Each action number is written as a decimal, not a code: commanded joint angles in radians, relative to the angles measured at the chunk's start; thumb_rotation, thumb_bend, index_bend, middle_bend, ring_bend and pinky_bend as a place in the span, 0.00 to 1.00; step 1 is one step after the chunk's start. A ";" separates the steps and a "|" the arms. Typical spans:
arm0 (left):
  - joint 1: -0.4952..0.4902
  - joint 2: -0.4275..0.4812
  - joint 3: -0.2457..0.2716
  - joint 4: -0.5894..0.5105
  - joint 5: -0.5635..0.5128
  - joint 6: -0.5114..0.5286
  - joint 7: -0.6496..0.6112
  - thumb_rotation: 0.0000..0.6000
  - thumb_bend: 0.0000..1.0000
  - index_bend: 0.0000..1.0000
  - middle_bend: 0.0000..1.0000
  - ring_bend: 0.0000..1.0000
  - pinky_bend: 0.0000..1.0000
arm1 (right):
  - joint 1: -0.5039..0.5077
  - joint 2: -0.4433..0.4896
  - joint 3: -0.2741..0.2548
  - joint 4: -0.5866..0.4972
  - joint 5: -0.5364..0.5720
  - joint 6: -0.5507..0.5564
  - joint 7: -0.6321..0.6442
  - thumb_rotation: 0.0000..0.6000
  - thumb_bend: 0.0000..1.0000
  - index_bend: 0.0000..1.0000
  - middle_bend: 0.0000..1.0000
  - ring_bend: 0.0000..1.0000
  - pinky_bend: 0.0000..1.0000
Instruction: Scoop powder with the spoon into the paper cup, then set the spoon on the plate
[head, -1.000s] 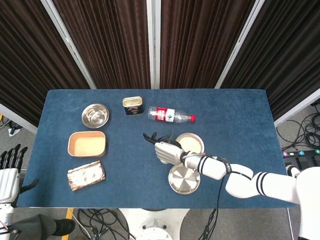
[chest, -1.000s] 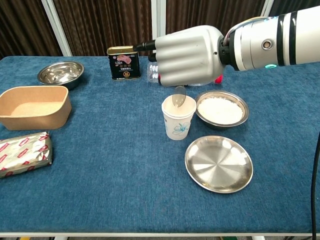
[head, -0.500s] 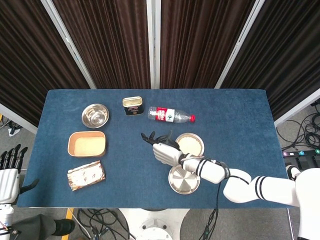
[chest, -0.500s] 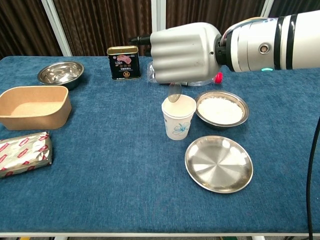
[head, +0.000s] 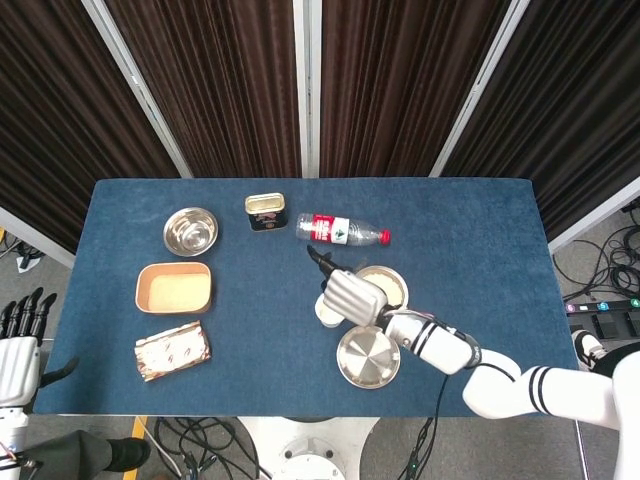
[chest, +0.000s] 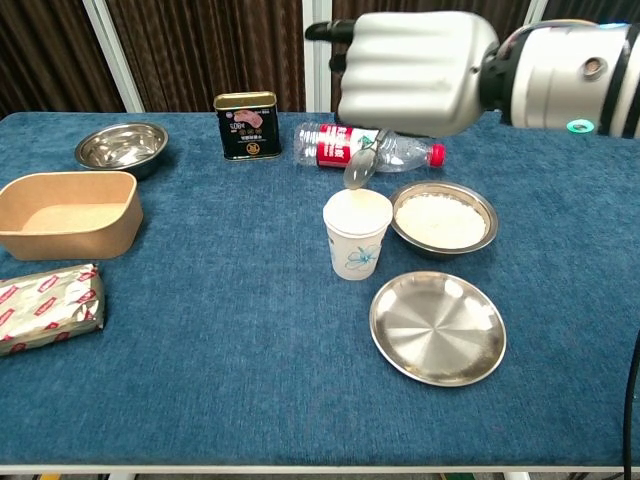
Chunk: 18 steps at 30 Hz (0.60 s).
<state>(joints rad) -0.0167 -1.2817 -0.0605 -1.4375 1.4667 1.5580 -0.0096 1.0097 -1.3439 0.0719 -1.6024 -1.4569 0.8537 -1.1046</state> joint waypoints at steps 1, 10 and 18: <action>-0.001 0.003 -0.003 -0.006 0.003 0.005 0.005 1.00 0.00 0.11 0.08 0.01 0.02 | -0.106 0.020 -0.025 -0.016 -0.063 0.145 0.290 1.00 0.33 0.67 0.58 0.26 0.00; -0.005 0.013 -0.003 -0.030 0.017 0.012 0.021 1.00 0.00 0.11 0.08 0.01 0.02 | -0.257 -0.068 -0.144 0.099 -0.226 0.342 0.739 1.00 0.33 0.67 0.58 0.26 0.00; -0.001 0.017 0.002 -0.033 0.020 0.014 0.013 1.00 0.00 0.11 0.08 0.01 0.02 | -0.363 -0.248 -0.220 0.363 -0.330 0.463 0.915 1.00 0.33 0.66 0.58 0.25 0.00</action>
<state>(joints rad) -0.0179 -1.2647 -0.0585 -1.4703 1.4862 1.5720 0.0043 0.6975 -1.5246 -0.1091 -1.3217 -1.7433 1.2769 -0.2485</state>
